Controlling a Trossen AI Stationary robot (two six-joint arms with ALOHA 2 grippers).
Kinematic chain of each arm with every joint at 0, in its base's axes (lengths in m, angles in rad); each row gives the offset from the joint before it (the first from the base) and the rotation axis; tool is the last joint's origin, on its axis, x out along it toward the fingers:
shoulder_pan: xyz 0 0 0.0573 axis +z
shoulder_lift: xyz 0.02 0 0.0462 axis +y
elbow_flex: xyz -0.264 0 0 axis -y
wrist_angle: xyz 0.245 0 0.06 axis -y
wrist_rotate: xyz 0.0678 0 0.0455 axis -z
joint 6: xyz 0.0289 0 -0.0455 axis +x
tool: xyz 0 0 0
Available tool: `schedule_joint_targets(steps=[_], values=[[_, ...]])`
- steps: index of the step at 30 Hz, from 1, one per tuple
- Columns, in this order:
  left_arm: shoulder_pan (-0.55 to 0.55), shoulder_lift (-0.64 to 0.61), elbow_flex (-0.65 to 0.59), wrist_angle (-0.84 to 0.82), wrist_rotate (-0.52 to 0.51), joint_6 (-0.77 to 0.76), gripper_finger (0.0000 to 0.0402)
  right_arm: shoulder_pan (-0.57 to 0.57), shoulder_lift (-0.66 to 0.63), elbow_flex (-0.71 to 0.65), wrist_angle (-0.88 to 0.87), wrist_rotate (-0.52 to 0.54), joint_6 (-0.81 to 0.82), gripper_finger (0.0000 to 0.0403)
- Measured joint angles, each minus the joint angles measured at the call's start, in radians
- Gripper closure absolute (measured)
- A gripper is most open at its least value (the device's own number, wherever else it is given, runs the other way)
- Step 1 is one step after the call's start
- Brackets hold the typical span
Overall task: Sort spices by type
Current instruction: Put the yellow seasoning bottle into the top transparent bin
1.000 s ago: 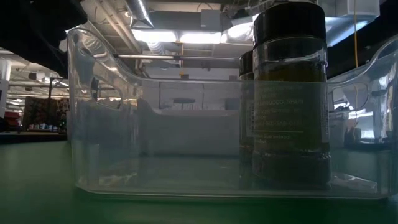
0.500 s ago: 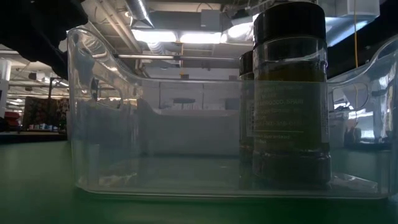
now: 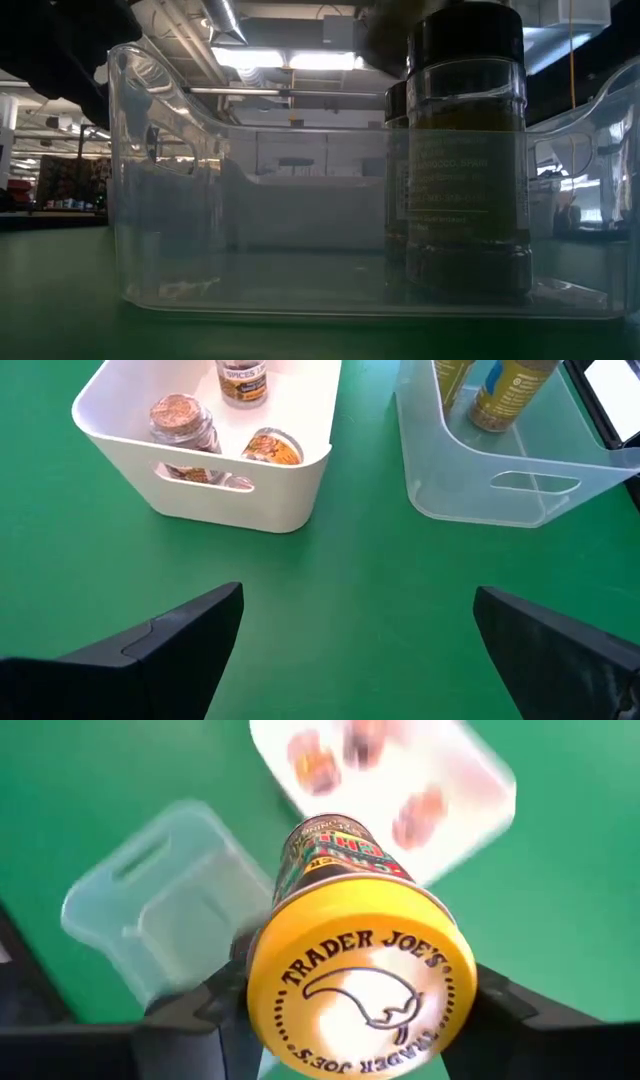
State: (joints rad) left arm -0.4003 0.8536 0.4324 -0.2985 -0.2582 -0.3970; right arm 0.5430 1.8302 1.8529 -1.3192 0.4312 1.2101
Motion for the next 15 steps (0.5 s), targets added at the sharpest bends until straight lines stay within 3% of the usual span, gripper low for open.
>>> schedule_joint_targets(steps=[7,15], values=[[0.013,0.0,0.0,-0.006,-0.068,0.058,0.0009,-0.221,0.0,0.001,0.197,0.007,-0.482,0.018],[0.067,0.0,0.0,-0.005,-0.161,0.2,0.0009,-0.479,0.012,0.001,0.333,-0.015,-0.863,0.018]])
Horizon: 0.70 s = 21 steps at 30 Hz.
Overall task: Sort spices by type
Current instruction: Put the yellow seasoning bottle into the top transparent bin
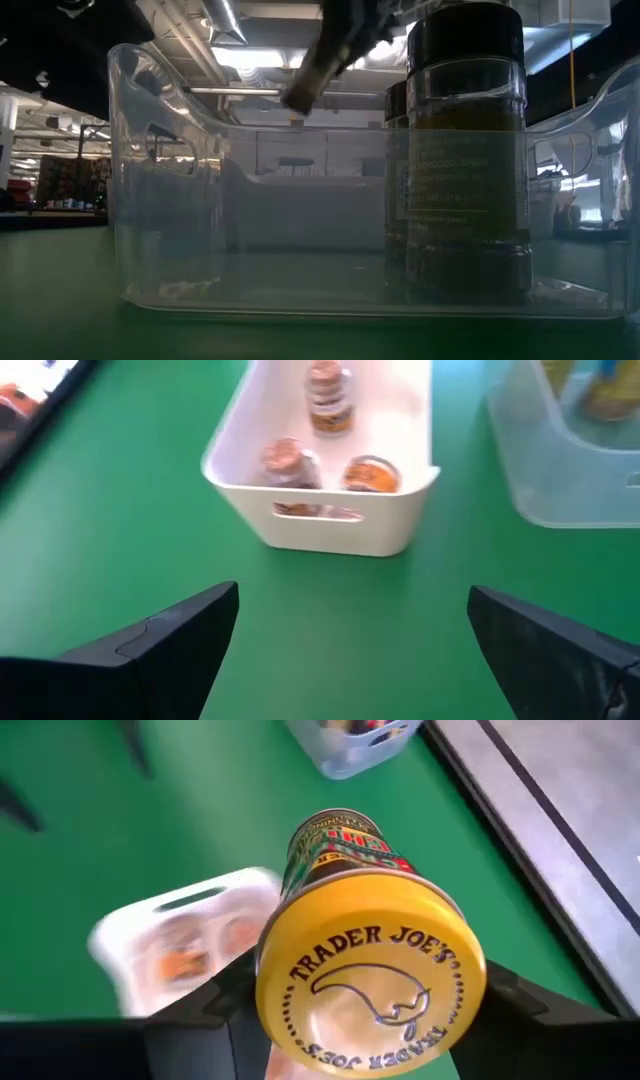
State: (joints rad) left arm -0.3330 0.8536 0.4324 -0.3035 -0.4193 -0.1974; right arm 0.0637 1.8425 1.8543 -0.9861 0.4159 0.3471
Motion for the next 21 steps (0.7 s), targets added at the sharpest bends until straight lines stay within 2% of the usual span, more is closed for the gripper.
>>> schedule_joint_targets(steps=[3,7,13,21], values=[[0.027,0.0,0.0,0.001,-0.01,0.033,0.0009,-0.11,0.028,0.0,0.036,-0.078,-0.089,0.018],[0.06,0.0,0.0,0.002,-0.009,0.043,0.0009,-0.25,0.079,0.0,0.077,-0.239,-0.143,0.018],[0.098,0.0,0.0,0.002,-0.009,0.008,0.0009,-0.4,0.158,-0.001,0.0,-0.432,-0.142,0.018],[0.142,0.0,0.0,0.029,-0.008,-0.062,0.0009,-0.452,0.234,0.0,-0.082,-0.467,-0.116,0.018]])
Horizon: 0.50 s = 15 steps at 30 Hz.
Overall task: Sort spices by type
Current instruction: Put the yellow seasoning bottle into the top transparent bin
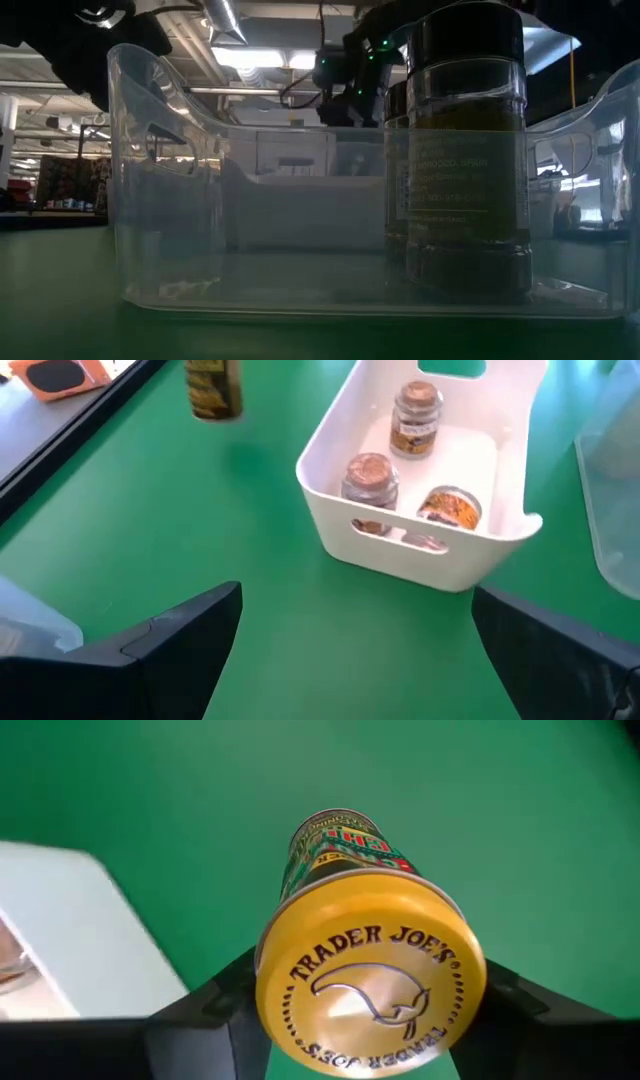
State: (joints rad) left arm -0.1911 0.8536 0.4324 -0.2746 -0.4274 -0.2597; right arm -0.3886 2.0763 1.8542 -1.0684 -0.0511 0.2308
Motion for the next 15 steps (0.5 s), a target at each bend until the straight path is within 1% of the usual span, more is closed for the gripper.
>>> schedule_joint_targets(steps=[2,7,12,15], values=[[0.006,0.0,0.0,0.007,0.0,-0.01,0.0009,0.013,0.016,0.0,0.002,-0.022,-0.005,0.018],[0.019,0.0,0.0,0.012,0.0,-0.019,0.0009,0.06,0.043,0.0,0.004,-0.03,-0.021,0.0173],[0.022,0.0,0.0,0.032,0.0,-0.007,0.0009,0.092,0.055,-0.001,0.057,0.031,-0.035,0.0156],[0.022,0.0,0.0,0.034,0.0,-0.004,0.0009,0.102,0.053,0.001,0.09,0.034,-0.029,0.0144]])
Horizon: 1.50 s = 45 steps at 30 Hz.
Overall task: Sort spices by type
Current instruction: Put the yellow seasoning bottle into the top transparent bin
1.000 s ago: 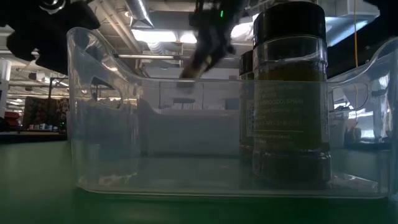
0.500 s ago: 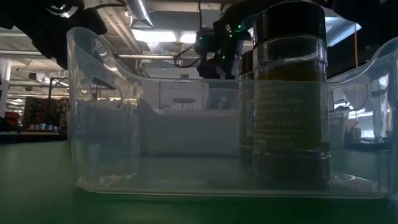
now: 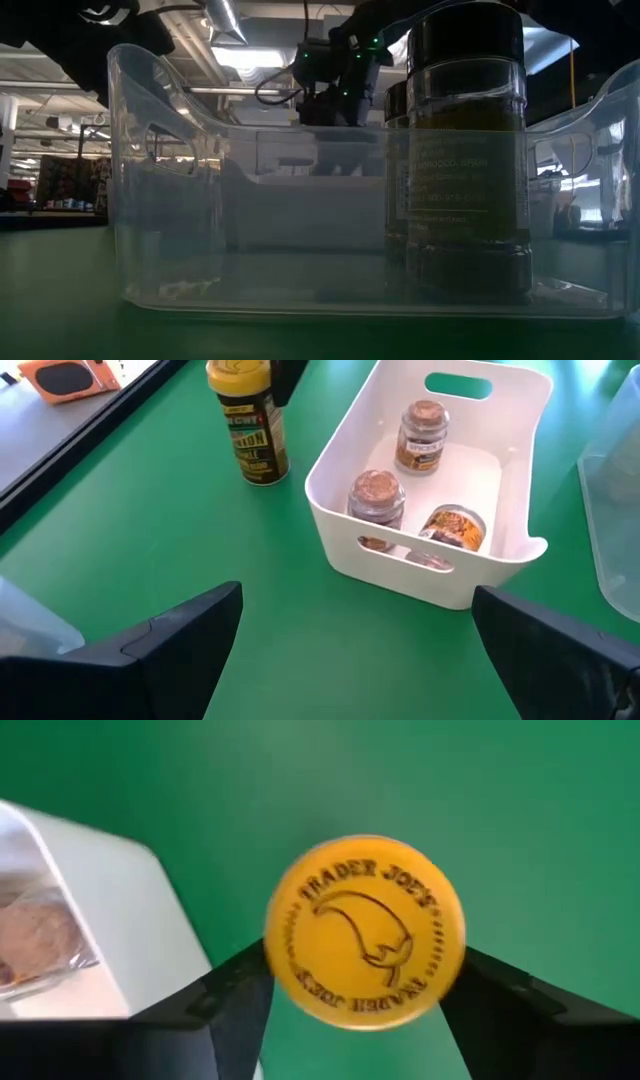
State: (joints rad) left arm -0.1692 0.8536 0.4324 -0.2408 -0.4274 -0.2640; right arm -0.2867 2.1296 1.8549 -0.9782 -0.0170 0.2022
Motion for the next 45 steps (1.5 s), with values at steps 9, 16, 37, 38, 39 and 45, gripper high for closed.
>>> schedule_joint_targets(steps=[9,16,37,38,39,45], values=[[0.0,0.0,0.0,-0.002,0.001,-0.023,0.0009,0.009,-0.011,-0.001,-0.025,0.0,0.0,0.0094],[0.027,0.0,0.039,-0.005,0.007,-0.041,0.0009,0.034,-0.122,-0.001,-0.149,0.121,-0.005,0.0071],[0.328,0.463,0.425,0.001,0.163,0.053,0.0009,0.257,-0.51,-0.418,-0.237,0.507,0.259,0.0072],[0.336,0.49,0.445,0.002,0.164,0.052,0.0009,0.267,-0.54,-0.463,-0.221,0.512,0.291,0.0072],[0.345,0.517,0.463,0.006,0.164,0.045,0.0009,0.277,-0.564,-0.503,-0.205,0.516,0.319,0.0072],[0.384,0.646,0.522,0.129,0.164,0.031,0.0009,0.329,-0.678,-0.671,-0.174,0.522,0.459,0.0072]])
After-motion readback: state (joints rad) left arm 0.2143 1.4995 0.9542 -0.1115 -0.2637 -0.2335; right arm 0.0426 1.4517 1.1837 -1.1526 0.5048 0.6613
